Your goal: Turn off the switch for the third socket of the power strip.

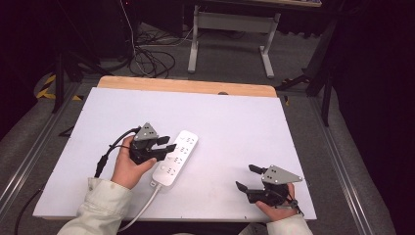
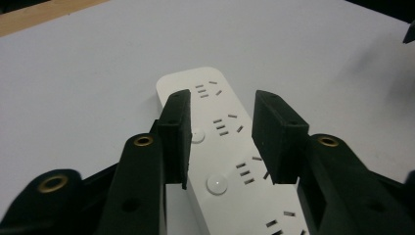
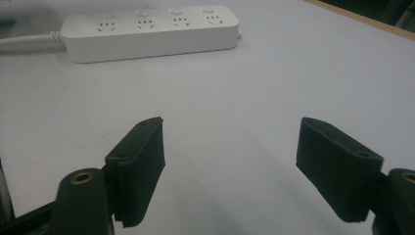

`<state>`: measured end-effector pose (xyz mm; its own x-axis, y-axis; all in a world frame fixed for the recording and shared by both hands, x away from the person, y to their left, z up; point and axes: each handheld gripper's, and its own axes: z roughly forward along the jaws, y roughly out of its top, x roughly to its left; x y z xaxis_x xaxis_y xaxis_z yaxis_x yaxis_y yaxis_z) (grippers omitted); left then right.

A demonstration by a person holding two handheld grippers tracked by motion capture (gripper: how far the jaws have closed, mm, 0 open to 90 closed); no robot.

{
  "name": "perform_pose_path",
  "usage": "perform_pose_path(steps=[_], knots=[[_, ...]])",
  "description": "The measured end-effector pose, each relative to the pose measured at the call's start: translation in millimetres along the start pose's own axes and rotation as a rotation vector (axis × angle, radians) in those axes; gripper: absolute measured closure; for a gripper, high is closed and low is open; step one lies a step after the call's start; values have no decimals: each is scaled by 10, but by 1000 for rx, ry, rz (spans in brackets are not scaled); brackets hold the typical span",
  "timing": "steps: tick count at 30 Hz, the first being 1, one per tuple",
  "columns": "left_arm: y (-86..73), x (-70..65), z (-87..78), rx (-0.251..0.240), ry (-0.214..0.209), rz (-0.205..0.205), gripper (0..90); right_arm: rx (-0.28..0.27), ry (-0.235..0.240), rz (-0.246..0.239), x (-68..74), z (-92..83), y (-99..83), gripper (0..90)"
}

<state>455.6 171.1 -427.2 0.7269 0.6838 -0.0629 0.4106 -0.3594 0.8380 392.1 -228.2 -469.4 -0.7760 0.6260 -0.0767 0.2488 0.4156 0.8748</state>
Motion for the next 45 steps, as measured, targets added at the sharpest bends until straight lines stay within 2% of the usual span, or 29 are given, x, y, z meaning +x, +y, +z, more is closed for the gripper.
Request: perform_pose_path(steps=[1, 3, 4, 5, 7, 13, 18, 23, 25, 26, 29, 31, 33, 37, 41, 44, 45], knots=[[16, -13, -30, -22, -4, 0, 521, 0, 0, -1, -1, 1, 0, 267], [22, -25, -46, -27, -7, -4, 493, 1, 0, 1, 1, 1, 1, 267], [30, -27, -64, -31, -2, 8, 447, 0, 1, -1, 4, 1, 1, 267], [32, -40, -79, -37, -12, 2, 428, 1, 1, -1, 5, 1, 1, 267], [40, -46, -129, -39, -8, 18, 403, 3, -1, 0, 4, 3, 2, 267], [46, -61, -322, -79, 2, 22, 340, 0, -1, -3, 6, -4, 3, 267], [39, -84, -457, -111, 17, 30, 236, -3, -1, -4, 2, -3, 3, 267], [10, -118, -606, -122, 32, 28, 208, -5, -2, -3, 3, -6, 3, 267], [-19, -120, -653, -123, 38, 48, 225, -4, -1, -3, 4, -5, 3, 267], [-38, -111, -674, -128, 34, 54, 243, -4, -2, -3, 5, -5, 4, 267], [-111, -75, -729, -144, 22, 30, 248, -3, -1, -2, 9, -4, 7, 267], [-151, -53, -770, -162, 9, 17, 237, -3, -1, -2, 9, -6, 7, 267], [-182, -31, -816, -174, 8, 23, 227, -4, -2, -3, 7, -7, 7, 267], [-264, -13, -900, -204, 5, 11, 199, -2, -1, -1, 10, -6, 7, 267], [-342, 10, -967, -202, 22, 33, 180, -8, 2, -4, 10, -11, 8, 266], [-425, 47, -1010, -204, 9, 47, 143, -10, 5, -5, 13, -10, 9, 266], [-457, 59, -1019, -210, -4, 34, 134, -10, 4, -5, 13, -10, 9, 266]])
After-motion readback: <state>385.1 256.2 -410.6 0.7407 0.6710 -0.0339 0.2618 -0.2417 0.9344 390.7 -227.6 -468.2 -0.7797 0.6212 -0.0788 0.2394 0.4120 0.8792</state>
